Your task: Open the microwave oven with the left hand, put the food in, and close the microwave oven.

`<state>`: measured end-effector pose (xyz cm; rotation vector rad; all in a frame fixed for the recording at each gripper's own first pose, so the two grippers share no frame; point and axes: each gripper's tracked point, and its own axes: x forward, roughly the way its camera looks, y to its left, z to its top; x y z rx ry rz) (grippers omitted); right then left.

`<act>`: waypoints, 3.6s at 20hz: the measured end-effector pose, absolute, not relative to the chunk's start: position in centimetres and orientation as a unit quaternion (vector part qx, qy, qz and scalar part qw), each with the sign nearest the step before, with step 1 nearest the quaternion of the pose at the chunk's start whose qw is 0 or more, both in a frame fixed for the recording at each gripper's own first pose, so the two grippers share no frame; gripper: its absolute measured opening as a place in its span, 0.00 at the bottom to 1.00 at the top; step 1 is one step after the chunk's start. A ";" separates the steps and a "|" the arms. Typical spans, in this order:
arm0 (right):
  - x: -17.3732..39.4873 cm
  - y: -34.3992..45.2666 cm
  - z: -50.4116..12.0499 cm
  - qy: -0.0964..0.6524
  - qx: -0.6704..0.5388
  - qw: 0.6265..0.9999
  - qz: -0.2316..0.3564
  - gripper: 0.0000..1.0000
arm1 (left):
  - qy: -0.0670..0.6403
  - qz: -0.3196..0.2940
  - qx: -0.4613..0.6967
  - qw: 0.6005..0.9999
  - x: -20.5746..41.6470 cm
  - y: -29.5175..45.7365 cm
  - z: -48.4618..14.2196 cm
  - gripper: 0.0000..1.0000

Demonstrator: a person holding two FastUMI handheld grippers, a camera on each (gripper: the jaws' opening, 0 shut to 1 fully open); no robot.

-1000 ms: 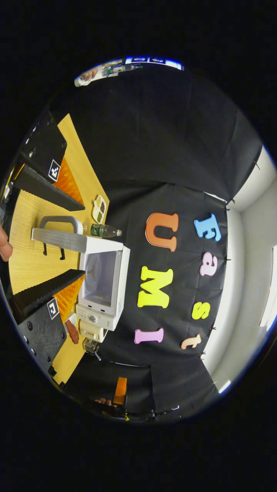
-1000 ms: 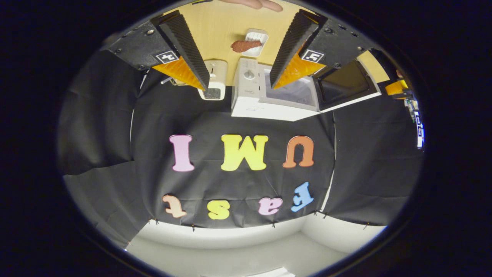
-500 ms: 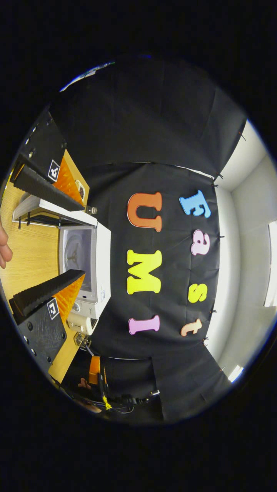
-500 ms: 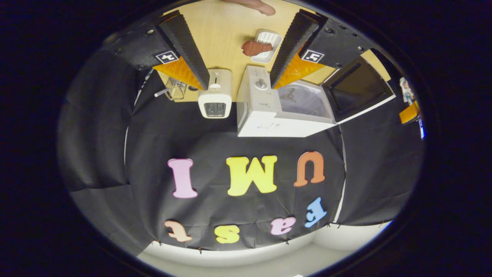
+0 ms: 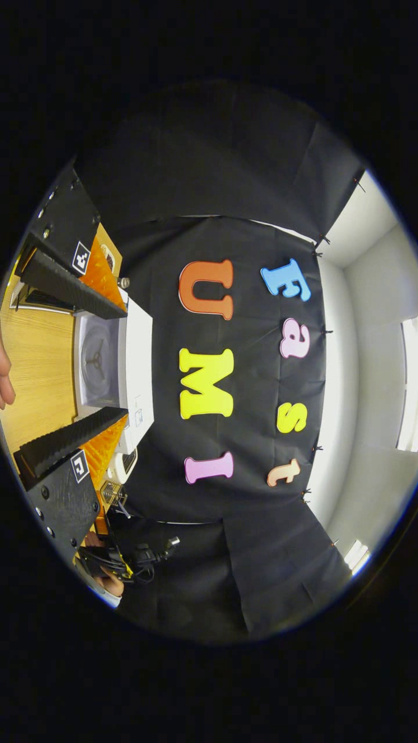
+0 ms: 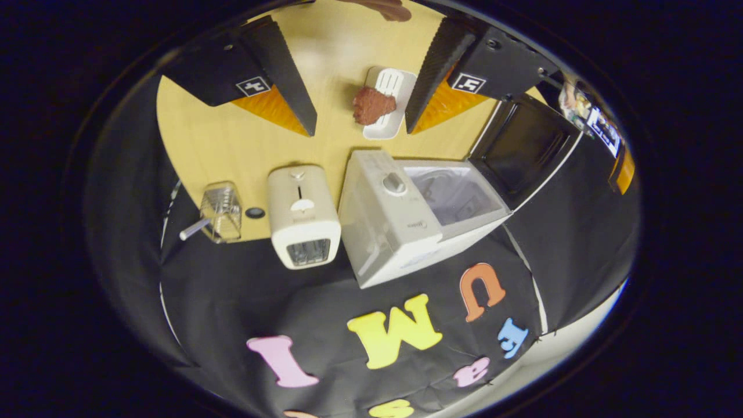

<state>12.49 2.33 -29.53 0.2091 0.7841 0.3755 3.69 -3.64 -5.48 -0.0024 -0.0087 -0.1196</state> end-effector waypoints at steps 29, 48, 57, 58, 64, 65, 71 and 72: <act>8.4 9.3 -30.3 0.434 0.214 0.835 0.264 0.07 | -0.036 -0.069 -0.022 0.997 -0.4 -0.5 -5.5 0.94; 19.9 30.6 -31.3 0.182 0.118 0.956 0.195 0.07 | -0.022 -0.016 -0.044 0.999 -1.6 9.0 -8.2 0.93; 26.7 35.8 -33.7 0.116 0.024 0.983 0.142 0.07 | -0.005 -0.016 -0.045 0.999 -1.3 10.4 -9.6 0.94; 27.7 36.6 -34.0 0.119 0.039 0.981 0.150 0.07 | -0.006 -0.017 -0.047 0.999 -1.3 10.4 -9.4 0.94; 31.9 36.3 -37.1 0.173 0.106 0.969 0.144 0.08 | -0.004 -0.021 -0.043 0.999 -0.7 10.5 -9.8 0.94; 32.3 36.1 -37.3 0.170 0.120 0.968 0.143 0.08 | -0.001 -0.022 -0.043 0.999 -0.7 10.5 -10.1 0.93; 33.6 34.1 -39.1 0.172 0.123 0.973 0.088 0.13 | 0.018 -0.024 -0.052 0.998 0.1 10.6 -11.6 0.94; 33.8 33.6 -39.9 0.179 0.102 0.976 0.074 0.06 | 0.021 -0.023 -0.054 0.998 0.1 10.8 -11.8 0.94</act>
